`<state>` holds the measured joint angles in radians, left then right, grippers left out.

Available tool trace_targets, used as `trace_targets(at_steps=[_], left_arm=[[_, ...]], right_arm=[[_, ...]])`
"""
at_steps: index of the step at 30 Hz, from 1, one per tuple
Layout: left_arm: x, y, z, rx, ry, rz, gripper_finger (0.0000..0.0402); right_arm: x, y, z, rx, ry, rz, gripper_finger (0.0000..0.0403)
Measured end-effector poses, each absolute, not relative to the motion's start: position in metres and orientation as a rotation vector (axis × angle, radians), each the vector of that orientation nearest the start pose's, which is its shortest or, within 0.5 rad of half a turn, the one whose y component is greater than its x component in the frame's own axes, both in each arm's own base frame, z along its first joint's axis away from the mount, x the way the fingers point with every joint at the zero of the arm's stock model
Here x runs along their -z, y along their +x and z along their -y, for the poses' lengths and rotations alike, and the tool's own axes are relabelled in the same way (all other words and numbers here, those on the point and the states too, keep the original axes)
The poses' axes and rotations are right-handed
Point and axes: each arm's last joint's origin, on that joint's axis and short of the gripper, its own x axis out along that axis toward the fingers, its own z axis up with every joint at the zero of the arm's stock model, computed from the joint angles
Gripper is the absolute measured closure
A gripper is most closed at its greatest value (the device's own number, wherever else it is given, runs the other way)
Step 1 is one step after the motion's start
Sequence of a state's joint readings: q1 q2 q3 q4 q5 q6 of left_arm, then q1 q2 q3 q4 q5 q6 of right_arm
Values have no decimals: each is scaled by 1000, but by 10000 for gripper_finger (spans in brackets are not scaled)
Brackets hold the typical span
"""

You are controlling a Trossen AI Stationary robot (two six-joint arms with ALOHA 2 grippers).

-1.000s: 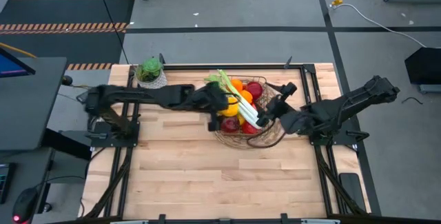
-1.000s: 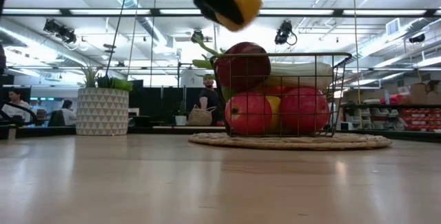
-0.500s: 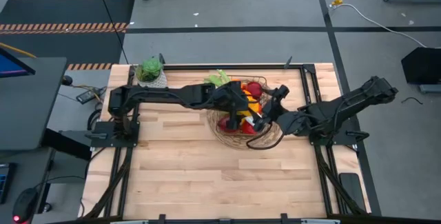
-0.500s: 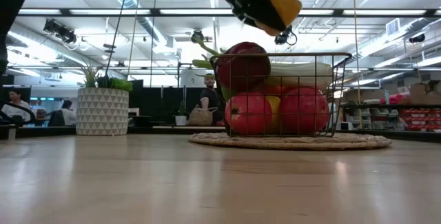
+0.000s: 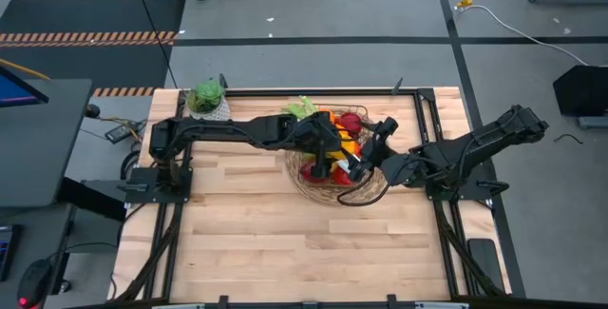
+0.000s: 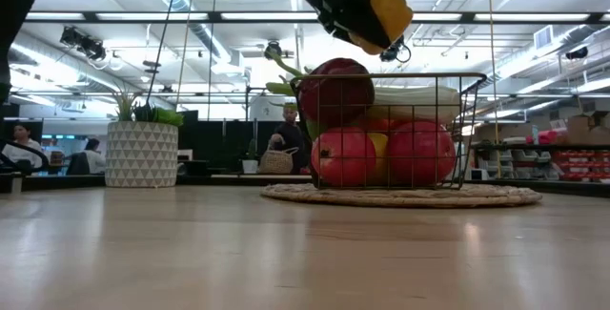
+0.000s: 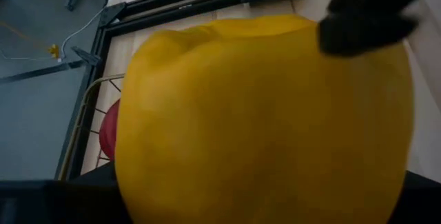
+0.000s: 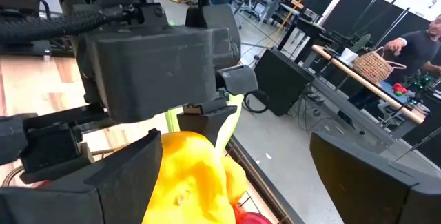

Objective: Build produce basket
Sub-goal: Put the yellow bell pepper into the wire basket

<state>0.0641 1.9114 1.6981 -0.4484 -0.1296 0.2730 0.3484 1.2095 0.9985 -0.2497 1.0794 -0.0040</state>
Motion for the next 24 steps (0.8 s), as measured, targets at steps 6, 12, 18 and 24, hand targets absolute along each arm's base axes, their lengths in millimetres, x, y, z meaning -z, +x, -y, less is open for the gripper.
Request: trace_targets(at_steps=[6, 12, 18, 24], left_arm=[[-298, 434, -32, -87, 298, -708, 84], [-295, 431, -31, -68, 335, -752, 22], [-295, 431, -32, -70, 335, -750, 9], [-295, 430, -32, -68, 343, -759, 4]], right_arm=[[-321, 245, -62, 717, -312, -358, 29], [-319, 246, -60, 724, -315, -364, 29], [-303, 245, -56, 738, -326, -398, 29], [-288, 242, -54, 740, -347, -431, 29]])
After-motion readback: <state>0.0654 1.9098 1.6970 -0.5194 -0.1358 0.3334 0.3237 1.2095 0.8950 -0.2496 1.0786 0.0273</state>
